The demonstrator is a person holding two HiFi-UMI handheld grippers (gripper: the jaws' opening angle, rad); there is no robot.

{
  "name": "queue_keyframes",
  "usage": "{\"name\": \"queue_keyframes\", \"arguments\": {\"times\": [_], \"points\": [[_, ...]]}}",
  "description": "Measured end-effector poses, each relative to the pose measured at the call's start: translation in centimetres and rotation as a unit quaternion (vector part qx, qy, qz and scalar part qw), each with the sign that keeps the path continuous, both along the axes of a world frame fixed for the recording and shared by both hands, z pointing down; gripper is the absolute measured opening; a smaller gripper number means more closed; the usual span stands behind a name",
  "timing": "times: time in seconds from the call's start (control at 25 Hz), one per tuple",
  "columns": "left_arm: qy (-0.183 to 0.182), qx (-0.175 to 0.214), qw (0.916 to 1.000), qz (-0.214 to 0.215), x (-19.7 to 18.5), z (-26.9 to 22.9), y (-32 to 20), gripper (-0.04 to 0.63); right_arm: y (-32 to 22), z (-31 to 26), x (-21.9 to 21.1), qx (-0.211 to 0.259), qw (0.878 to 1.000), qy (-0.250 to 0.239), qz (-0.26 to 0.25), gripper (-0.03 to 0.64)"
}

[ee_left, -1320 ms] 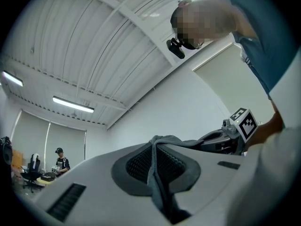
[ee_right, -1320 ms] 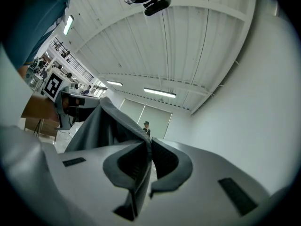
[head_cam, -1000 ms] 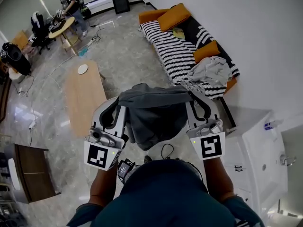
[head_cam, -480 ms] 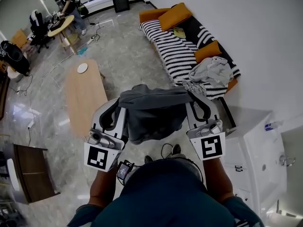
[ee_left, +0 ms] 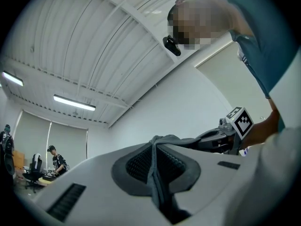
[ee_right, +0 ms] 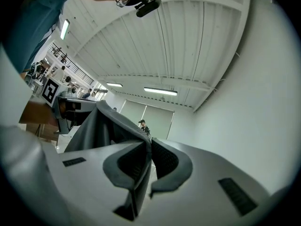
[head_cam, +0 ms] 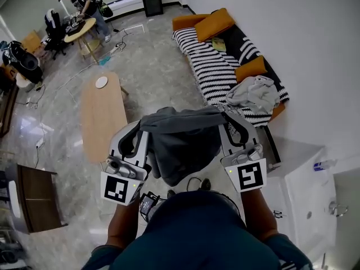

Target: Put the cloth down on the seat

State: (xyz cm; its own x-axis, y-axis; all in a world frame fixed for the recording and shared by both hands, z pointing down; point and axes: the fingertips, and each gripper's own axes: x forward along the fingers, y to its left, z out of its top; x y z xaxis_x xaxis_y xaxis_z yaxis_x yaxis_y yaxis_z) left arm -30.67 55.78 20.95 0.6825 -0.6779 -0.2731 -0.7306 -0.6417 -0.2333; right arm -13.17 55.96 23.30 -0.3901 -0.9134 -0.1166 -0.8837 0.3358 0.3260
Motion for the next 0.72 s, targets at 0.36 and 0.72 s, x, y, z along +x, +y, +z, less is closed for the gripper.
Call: {"name": "queue_keyframes", "arguments": {"times": [0.36,0.72], "points": [[-0.009,-0.008,0.9998,-0.019,6.9,0.5,-2.4,0.023,-3.1,0.5,6.9,-0.01,1.0,-0.012,-0.024,0.035],[-0.014,-0.013,0.9995,-0.024,9.0,1.1,-4.6,0.023,-5.6,0.9,9.0,-0.013,0.999,-0.018,-0.03,0.035]]}}
